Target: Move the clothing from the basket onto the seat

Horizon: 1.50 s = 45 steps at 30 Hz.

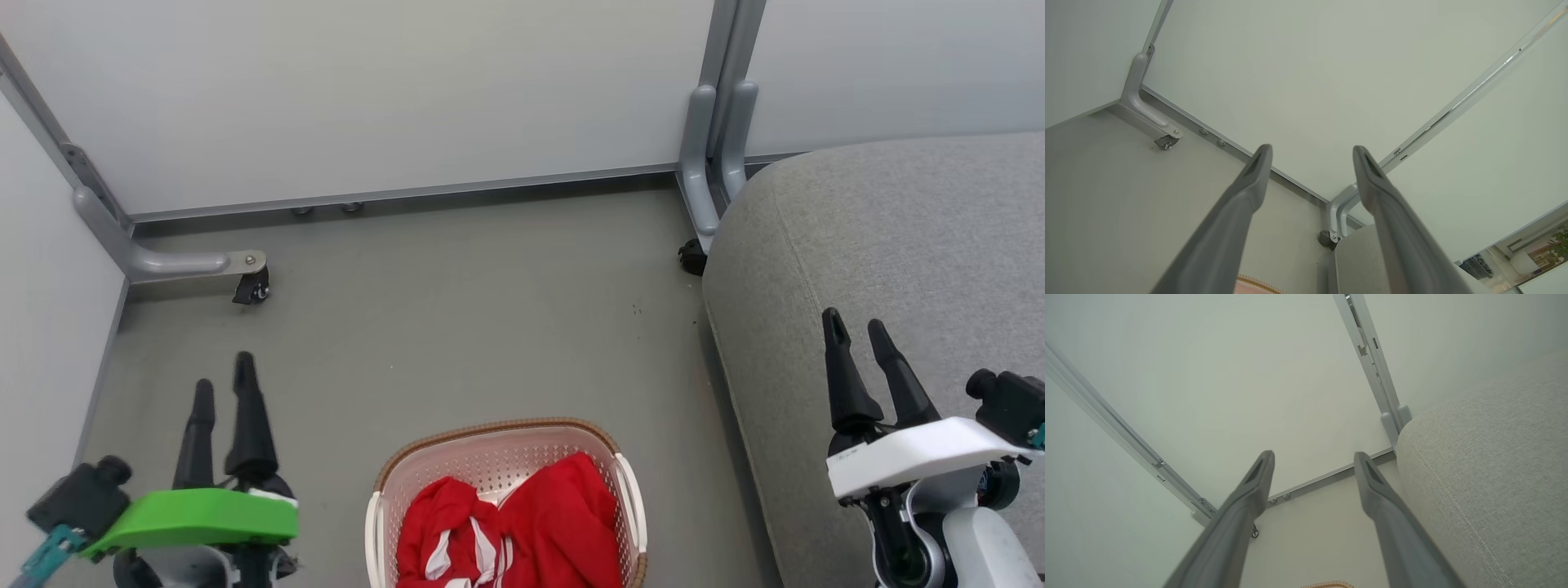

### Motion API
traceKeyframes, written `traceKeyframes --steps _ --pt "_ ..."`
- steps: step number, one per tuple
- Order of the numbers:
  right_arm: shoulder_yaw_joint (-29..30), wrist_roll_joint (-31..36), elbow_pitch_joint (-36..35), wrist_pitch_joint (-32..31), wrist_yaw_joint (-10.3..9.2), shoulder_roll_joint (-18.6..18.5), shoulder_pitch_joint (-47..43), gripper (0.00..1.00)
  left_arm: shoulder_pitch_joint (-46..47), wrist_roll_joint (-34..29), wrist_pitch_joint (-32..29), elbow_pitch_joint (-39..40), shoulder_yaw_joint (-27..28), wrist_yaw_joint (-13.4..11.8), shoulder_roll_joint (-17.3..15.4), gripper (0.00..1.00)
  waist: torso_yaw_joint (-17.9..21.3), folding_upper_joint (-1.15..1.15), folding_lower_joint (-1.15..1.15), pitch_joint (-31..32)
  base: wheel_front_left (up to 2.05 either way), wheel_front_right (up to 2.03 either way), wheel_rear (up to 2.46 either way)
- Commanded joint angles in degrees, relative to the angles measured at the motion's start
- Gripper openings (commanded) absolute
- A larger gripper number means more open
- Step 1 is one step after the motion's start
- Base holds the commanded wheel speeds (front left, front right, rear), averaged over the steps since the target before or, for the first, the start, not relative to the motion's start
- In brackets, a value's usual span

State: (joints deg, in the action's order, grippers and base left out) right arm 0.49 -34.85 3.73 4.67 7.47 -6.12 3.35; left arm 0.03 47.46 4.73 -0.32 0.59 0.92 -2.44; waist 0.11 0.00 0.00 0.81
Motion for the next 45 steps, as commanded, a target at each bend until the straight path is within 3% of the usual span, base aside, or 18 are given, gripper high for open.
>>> traceKeyframes --steps 1,6,16,24,28,39,45 --pt "-0.5 2.5 -0.9 0.7 0.02 -0.1 -0.4 1.0 -0.1 -4.8 0.6 1.1 -2.0 -0.6 -0.3 1.0 0.0 0.0 0.0 0.1 0.0 0.0 0.0" --pt "-2.2 6.9 -1.5 1.6 0.02 -0.2 -1.0 1.0 -0.4 -12.6 1.5 0.4 -8.1 -5.4 -1.7 1.0 0.1 0.0 0.0 0.3 0.0 0.0 0.0" --pt "-3.8 14.0 -0.8 3.2 0.02 0.2 -2.4 1.0 0.8 -18.7 3.2 -2.1 -18.4 -14.3 -6.0 1.0 0.3 0.0 0.0 0.6 0.0 0.0 0.0" --pt "-4.0 18.6 1.3 4.4 0.02 0.7 -2.3 1.0 1.6 -22.4 4.3 -3.9 -22.6 -17.7 -7.6 1.0 0.5 0.0 0.0 0.9 0.0 0.0 0.0" --pt "-4.5 21.6 0.9 5.2 0.02 0.8 -2.3 1.0 1.9 -25.6 5.0 -2.9 -24.8 -20.7 -8.6 1.0 0.5 0.0 0.0 0.9 0.0 0.0 0.0" --pt "-6.1 27.7 -0.6 6.6 0.02 0.5 -2.6 1.0 2.1 -29.8 6.5 -1.9 -29.1 -23.1 -9.8 1.0 0.6 0.0 0.0 1.1 0.0 0.0 0.0" --pt "-5.3 26.2 -1.2 7.3 0.02 1.4 -3.3 1.0 0.2 -30.1 7.2 -0.3 -26.6 -20.6 -8.0 1.0 0.6 0.0 0.0 1.2 0.0 0.0 0.0"
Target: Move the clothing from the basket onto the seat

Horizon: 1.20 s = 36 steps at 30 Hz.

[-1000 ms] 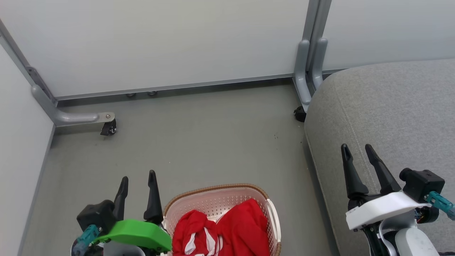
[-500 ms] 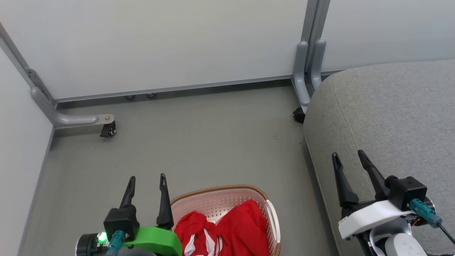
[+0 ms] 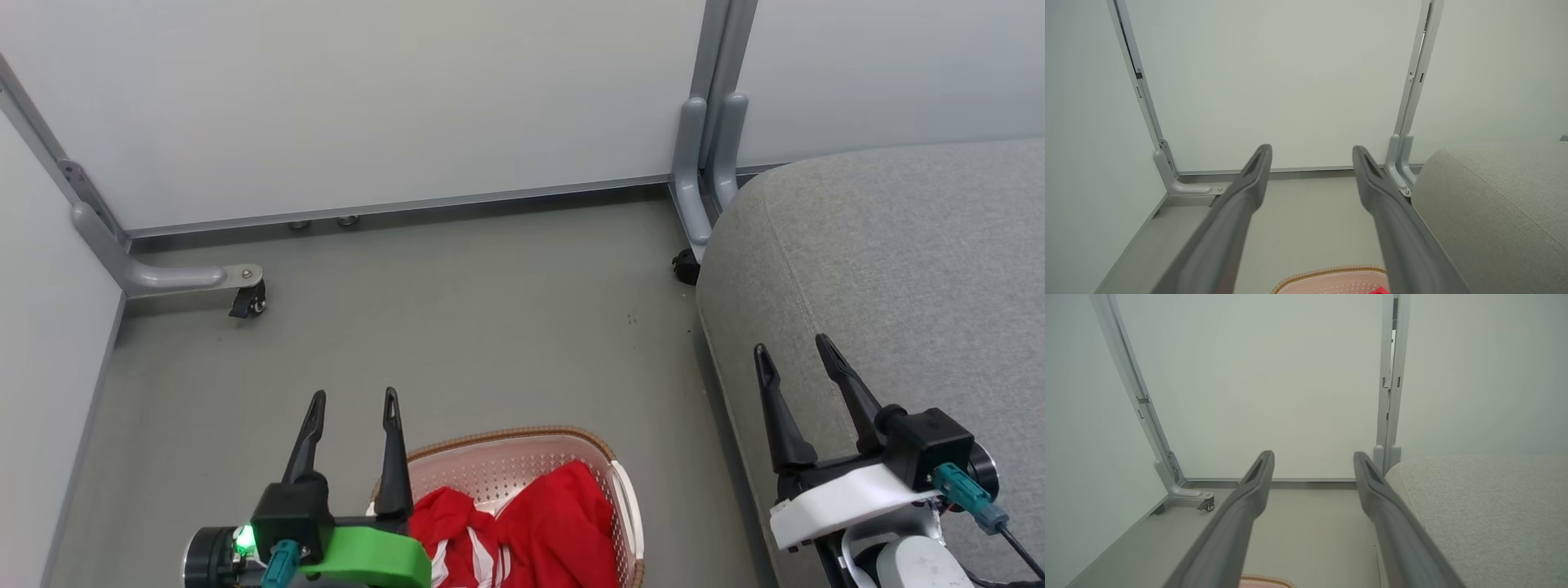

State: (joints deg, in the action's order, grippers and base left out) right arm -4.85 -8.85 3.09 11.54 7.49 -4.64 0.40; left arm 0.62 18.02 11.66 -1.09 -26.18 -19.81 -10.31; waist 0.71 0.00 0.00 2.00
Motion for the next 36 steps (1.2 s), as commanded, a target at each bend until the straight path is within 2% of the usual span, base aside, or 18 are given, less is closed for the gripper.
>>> traceKeyframes --steps 1,6,11,17,20,31,36 --pt "0.3 -0.1 -0.6 0.6 0.0 0.1 -0.4 1.0 -0.8 -0.9 0.4 0.6 1.2 0.8 0.5 1.0 0.0 0.0 0.0 0.0 0.0 0.0 0.0" --pt "1.3 -1.8 0.2 1.1 0.0 0.8 -1.0 1.0 -3.0 -1.4 1.0 1.1 6.9 4.8 3.6 1.0 0.1 0.0 0.0 0.1 0.0 0.0 0.0" --pt "2.7 -4.0 3.6 1.8 0.0 1.3 -1.8 1.0 -5.1 -3.2 1.6 -0.5 11.4 11.8 6.0 1.0 0.2 0.0 0.0 0.3 0.0 0.0 0.0" --pt "2.3 -3.9 6.4 2.4 0.0 1.6 -1.3 1.0 -6.4 -6.1 2.2 -3.7 14.7 16.0 7.2 1.0 0.2 0.0 0.0 0.6 0.0 0.0 0.0" --pt "1.9 -2.9 6.6 2.6 0.0 1.6 -1.3 1.0 -6.4 -7.1 2.5 -4.1 15.1 16.8 7.4 1.0 0.1 0.0 0.0 0.6 0.0 0.0 0.0" --pt "0.7 1.1 6.3 3.8 0.0 1.7 -1.6 1.0 -7.1 -9.4 3.7 -3.7 14.2 16.2 7.4 1.0 0.1 0.0 0.0 0.9 0.0 0.0 0.0" --pt "0.5 0.7 6.6 3.7 0.0 1.7 -1.5 1.0 -7.0 -8.9 3.5 -5.1 14.4 16.7 7.4 1.0 0.3 0.0 0.0 0.8 0.0 0.0 0.0"
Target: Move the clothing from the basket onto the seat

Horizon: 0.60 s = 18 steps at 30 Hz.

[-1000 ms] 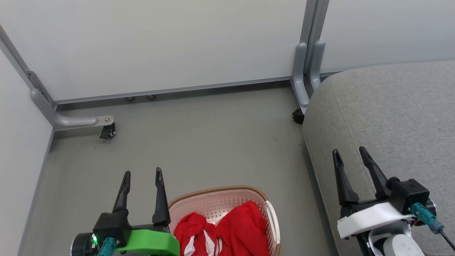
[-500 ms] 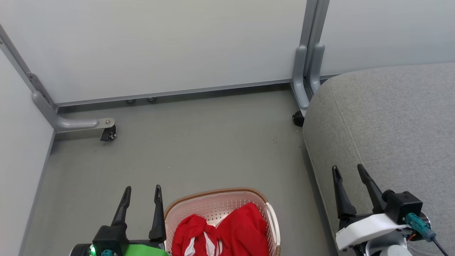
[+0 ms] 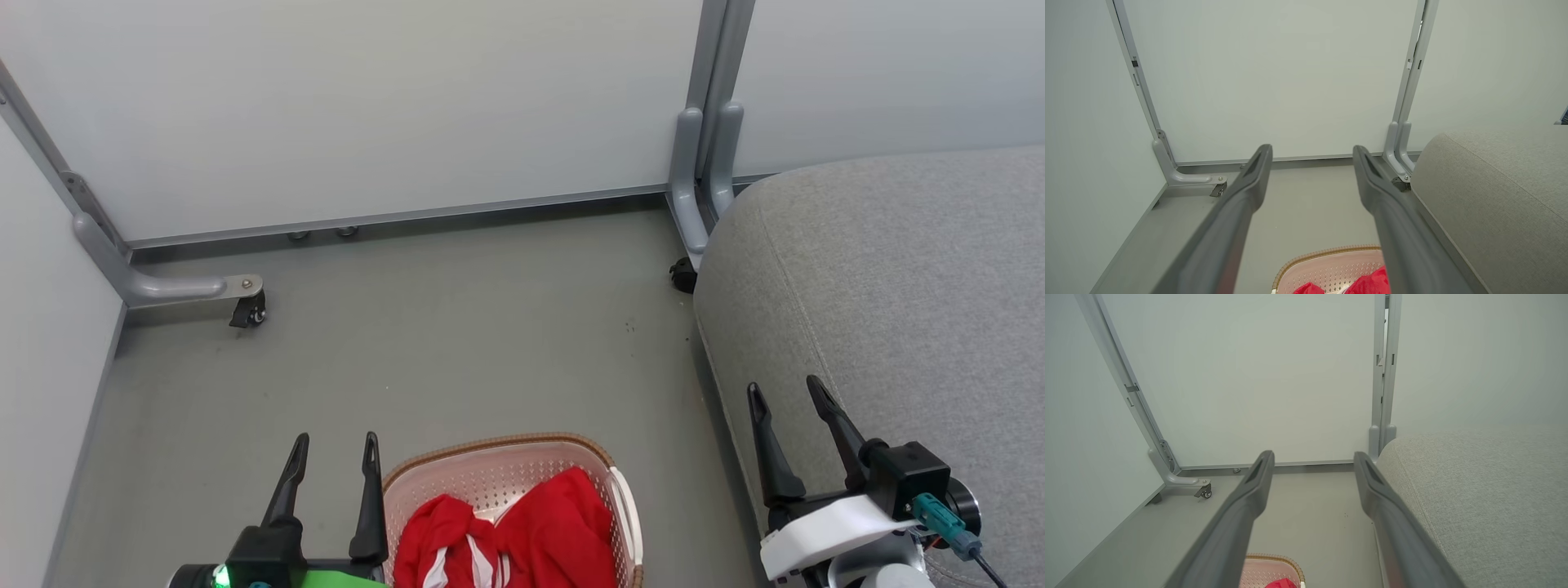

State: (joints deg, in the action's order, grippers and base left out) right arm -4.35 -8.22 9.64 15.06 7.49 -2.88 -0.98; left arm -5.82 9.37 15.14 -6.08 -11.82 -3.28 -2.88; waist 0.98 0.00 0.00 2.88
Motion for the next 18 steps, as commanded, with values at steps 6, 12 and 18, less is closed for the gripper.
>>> traceKeyframes --steps 6,12,18 --pt "0.0 -0.4 0.0 0.2 0.0 -0.1 0.4 1.0 0.2 -1.5 0.0 -1.3 0.0 -0.2 0.0 1.0 0.6 0.0 0.0 -1.3 0.0 0.0 0.0" --pt "0.2 -0.9 0.1 0.2 0.0 -0.1 1.0 1.0 2.0 -4.3 0.0 -7.9 -1.5 0.6 0.0 1.0 2.0 0.0 0.0 -4.6 0.0 0.0 0.0" --pt "0.2 -1.9 -0.5 0.2 0.0 -0.1 3.6 1.0 8.8 -11.5 0.0 -19.9 -5.6 1.0 -1.5 1.0 4.6 0.0 0.0 -12.6 0.0 0.0 0.0"
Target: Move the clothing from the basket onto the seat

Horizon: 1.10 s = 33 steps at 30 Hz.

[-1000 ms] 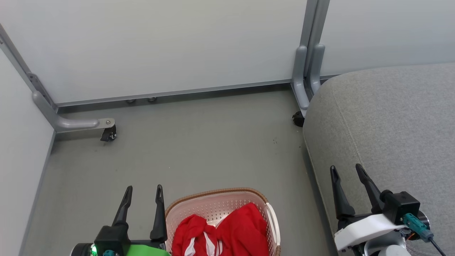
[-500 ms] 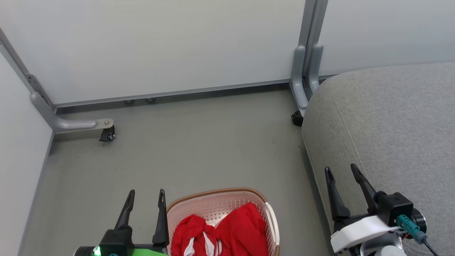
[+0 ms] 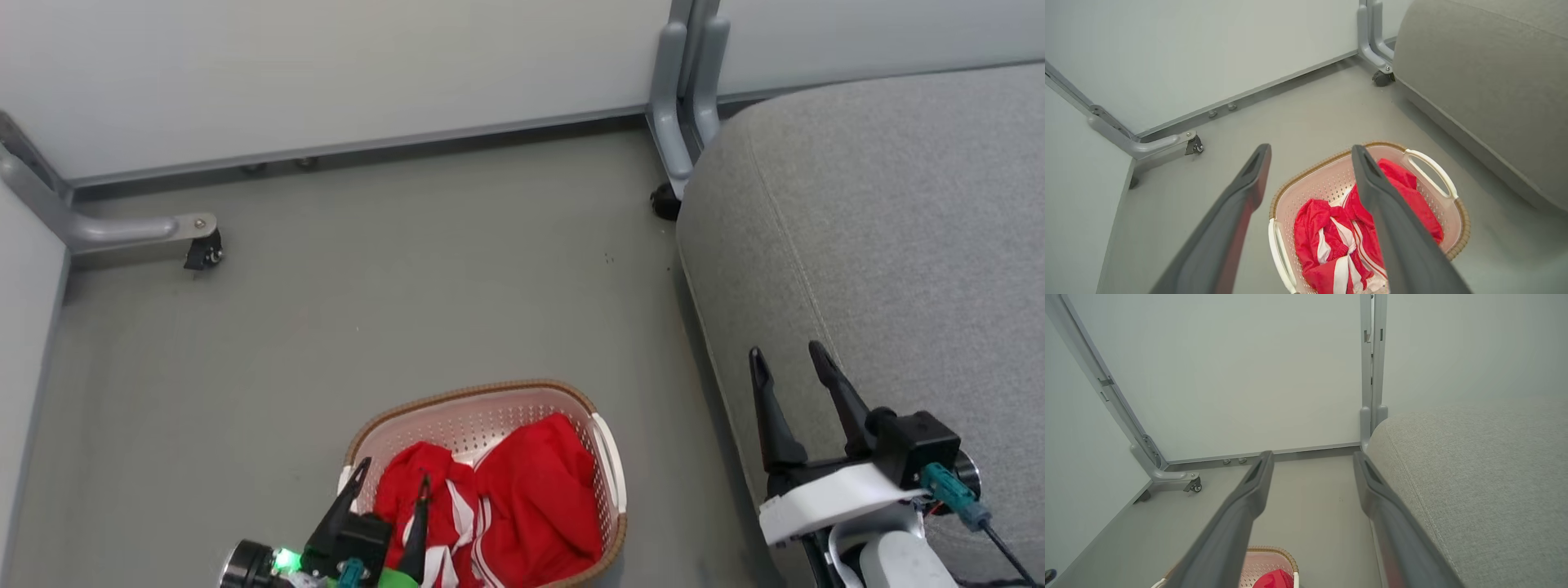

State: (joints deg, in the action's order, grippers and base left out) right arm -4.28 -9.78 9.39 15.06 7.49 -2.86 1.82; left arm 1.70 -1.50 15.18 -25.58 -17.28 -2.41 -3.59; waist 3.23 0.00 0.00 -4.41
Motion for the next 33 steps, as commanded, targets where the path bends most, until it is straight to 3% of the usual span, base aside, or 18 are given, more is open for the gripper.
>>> traceKeyframes --steps 1,12,17,20,23,25,33 --pt "0.2 -0.5 -0.4 0.2 0.0 -0.1 1.4 1.0 2.7 -1.7 0.0 -2.4 -1.0 0.3 -1.2 1.0 2.8 0.0 0.0 -6.7 0.0 0.0 0.0" --pt "-1.6 -4.0 -0.7 0.2 0.0 -0.1 8.1 1.0 22.6 -9.7 0.0 -32.7 -10.7 4.4 -4.4 1.0 8.6 0.0 0.0 -22.5 0.0 0.0 0.0" --pt "-2.4 -5.9 -1.1 0.2 0.0 0.0 10.5 1.0 31.4 -14.5 -1.8 -41.8 -15.2 3.9 -4.8 1.0 10.4 0.0 0.0 -29.6 0.0 0.0 0.0" --pt "-2.6 -7.3 -1.3 0.2 0.0 0.0 11.8 1.0 35.5 -15.6 -3.1 -44.5 -16.0 3.1 -4.8 1.0 11.6 0.0 0.0 -32.8 0.0 0.0 0.0" --pt "-3.0 -7.8 -1.6 0.2 0.0 0.0 13.0 1.0 37.6 -14.2 -7.8 -46.8 -15.6 5.8 -4.7 1.0 12.7 0.0 0.0 -35.9 0.0 0.0 0.0" --pt "-3.3 -8.5 -2.1 0.2 0.0 0.0 13.9 1.0 40.2 -14.2 -9.6 -47.2 -15.5 6.4 -5.5 1.0 13.5 0.0 0.0 -37.7 0.0 0.0 0.0" --pt "-3.9 -11.5 -4.0 0.2 0.0 0.0 16.0 1.0 45.8 -13.0 -14.3 -47.9 -14.9 5.2 -9.3 1.0 16.2 0.0 0.0 -43.4 0.0 0.0 0.0"
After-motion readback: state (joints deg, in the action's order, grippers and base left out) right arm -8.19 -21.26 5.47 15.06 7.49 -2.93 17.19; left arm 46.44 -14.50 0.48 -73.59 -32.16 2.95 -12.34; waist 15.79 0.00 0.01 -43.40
